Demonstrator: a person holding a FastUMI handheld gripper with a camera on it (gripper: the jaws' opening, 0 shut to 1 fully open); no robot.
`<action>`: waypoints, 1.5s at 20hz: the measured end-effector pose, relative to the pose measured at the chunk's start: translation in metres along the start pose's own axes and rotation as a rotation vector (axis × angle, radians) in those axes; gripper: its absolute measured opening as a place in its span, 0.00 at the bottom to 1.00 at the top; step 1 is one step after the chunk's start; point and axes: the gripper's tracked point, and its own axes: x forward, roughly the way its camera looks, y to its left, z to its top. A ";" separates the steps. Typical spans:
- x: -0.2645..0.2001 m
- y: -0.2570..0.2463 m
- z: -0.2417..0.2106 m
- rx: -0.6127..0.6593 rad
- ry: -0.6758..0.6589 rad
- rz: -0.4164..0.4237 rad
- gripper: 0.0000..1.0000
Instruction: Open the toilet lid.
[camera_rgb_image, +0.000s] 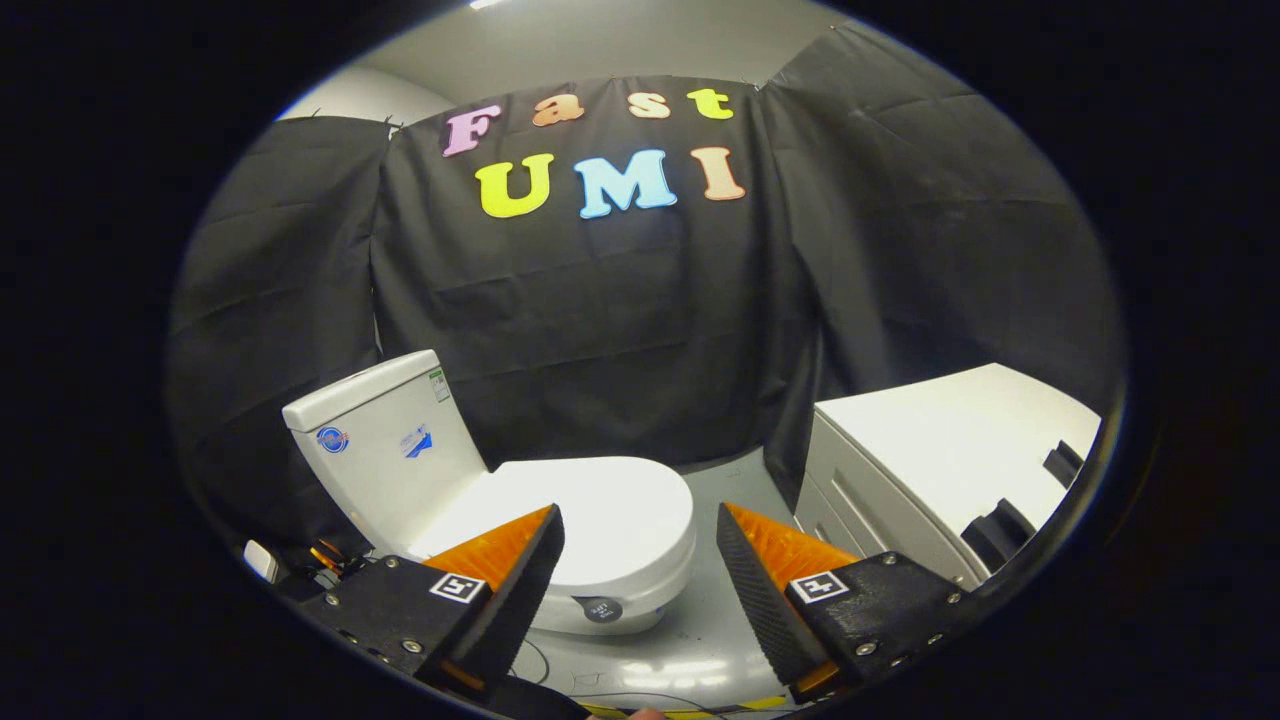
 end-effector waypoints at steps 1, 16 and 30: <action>0.004 0.007 -0.005 0.028 0.001 0.025 0.95; 0.064 0.039 -0.114 0.414 0.101 0.041 0.96; 0.108 0.012 -0.200 0.921 0.082 -0.079 0.94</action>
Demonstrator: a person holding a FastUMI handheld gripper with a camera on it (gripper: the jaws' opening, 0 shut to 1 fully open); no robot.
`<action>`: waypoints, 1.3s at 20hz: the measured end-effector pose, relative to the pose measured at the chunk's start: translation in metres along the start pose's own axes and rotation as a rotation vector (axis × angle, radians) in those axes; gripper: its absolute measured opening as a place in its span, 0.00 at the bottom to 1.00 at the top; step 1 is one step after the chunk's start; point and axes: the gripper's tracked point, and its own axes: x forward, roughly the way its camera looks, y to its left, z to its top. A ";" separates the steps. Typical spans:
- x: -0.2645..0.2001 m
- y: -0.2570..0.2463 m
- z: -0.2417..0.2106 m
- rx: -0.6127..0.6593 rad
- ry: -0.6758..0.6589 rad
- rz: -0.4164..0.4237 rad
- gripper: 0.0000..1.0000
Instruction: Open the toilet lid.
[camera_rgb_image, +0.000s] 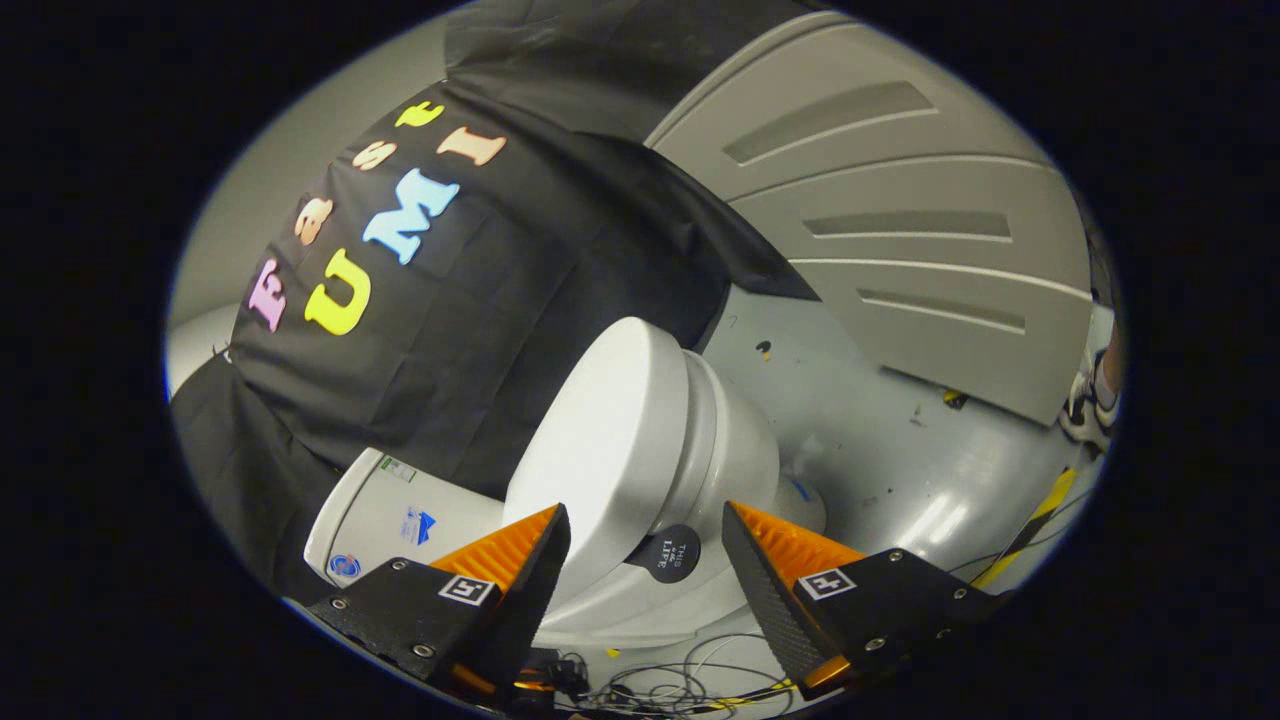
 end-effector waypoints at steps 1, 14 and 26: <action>0.005 -0.001 -0.003 0.047 0.001 -0.001 0.94; 0.039 -0.010 -0.034 0.419 0.009 0.093 0.54; 0.042 -0.012 -0.038 0.431 0.003 0.073 0.00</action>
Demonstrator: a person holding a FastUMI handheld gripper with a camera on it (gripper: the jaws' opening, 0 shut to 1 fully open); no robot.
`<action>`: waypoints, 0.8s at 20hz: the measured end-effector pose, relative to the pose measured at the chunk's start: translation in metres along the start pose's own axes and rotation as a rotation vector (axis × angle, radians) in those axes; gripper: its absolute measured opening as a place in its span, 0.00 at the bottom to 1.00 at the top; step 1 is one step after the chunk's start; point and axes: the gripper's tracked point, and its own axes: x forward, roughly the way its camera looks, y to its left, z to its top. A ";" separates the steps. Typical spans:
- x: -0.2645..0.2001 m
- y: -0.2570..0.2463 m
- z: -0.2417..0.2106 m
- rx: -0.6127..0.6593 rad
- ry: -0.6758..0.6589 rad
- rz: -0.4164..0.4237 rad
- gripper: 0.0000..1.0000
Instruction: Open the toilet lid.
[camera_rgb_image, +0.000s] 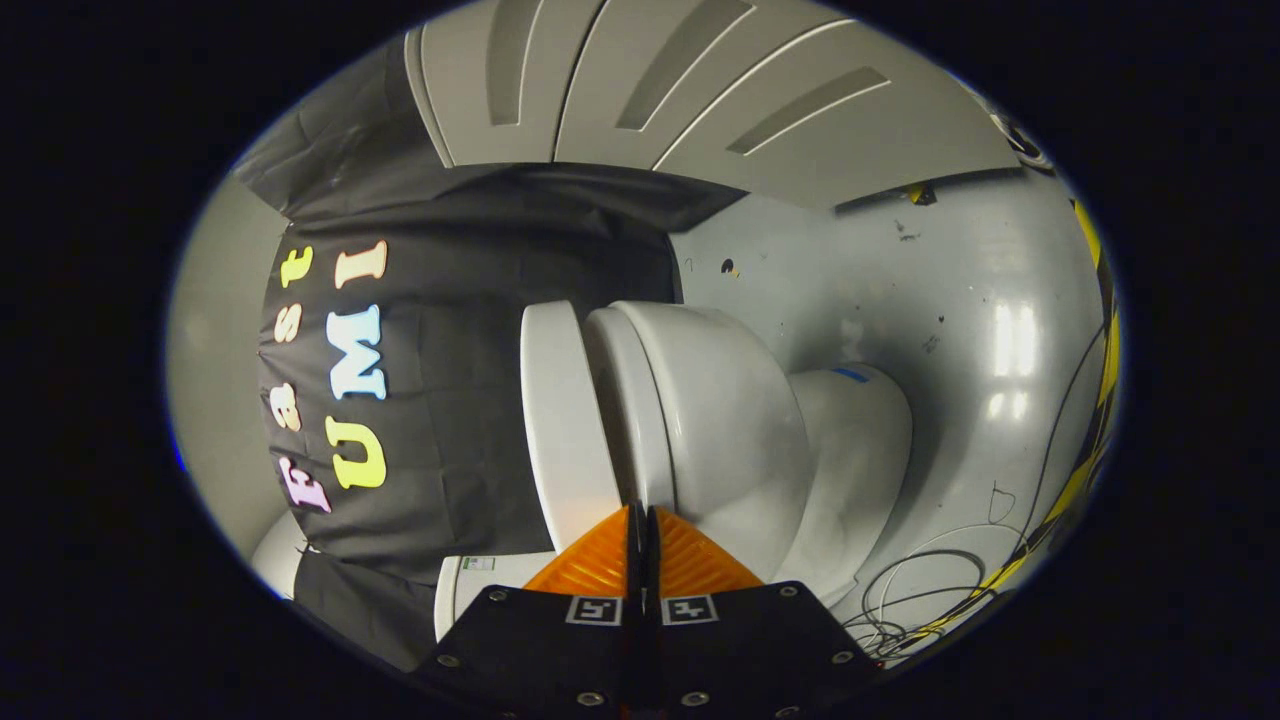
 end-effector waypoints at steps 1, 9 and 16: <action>-0.002 0.002 0.000 -0.042 -0.003 -0.010 0.00; -0.004 0.006 0.002 -0.174 -0.008 -0.060 0.00; -0.008 0.009 -0.001 -0.188 -0.021 -0.096 0.00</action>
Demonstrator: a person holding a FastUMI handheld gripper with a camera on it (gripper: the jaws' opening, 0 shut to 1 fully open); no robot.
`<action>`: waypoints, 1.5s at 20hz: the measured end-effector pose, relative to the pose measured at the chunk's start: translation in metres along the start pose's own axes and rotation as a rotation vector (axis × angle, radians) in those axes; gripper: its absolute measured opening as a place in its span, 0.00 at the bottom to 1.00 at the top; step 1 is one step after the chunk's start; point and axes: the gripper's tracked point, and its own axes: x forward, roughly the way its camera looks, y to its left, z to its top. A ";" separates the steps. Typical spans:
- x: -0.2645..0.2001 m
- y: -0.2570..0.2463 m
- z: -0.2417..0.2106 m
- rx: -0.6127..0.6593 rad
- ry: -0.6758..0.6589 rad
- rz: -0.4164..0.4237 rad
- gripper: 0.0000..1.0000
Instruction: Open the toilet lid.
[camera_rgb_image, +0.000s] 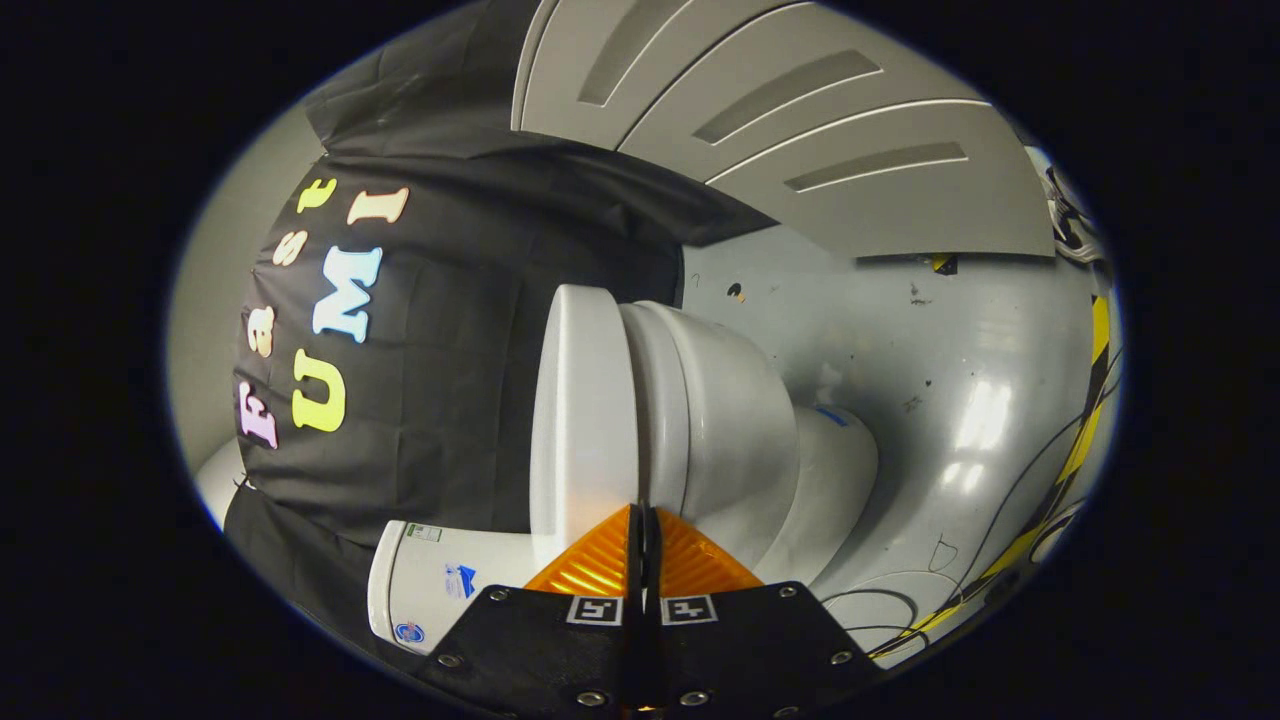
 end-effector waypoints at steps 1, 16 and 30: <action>-0.001 0.002 0.001 -0.007 -0.007 -0.009 0.00; -0.019 0.047 0.005 -0.080 -0.054 -0.154 0.00; -0.041 0.112 0.002 -0.317 -0.133 -0.186 0.00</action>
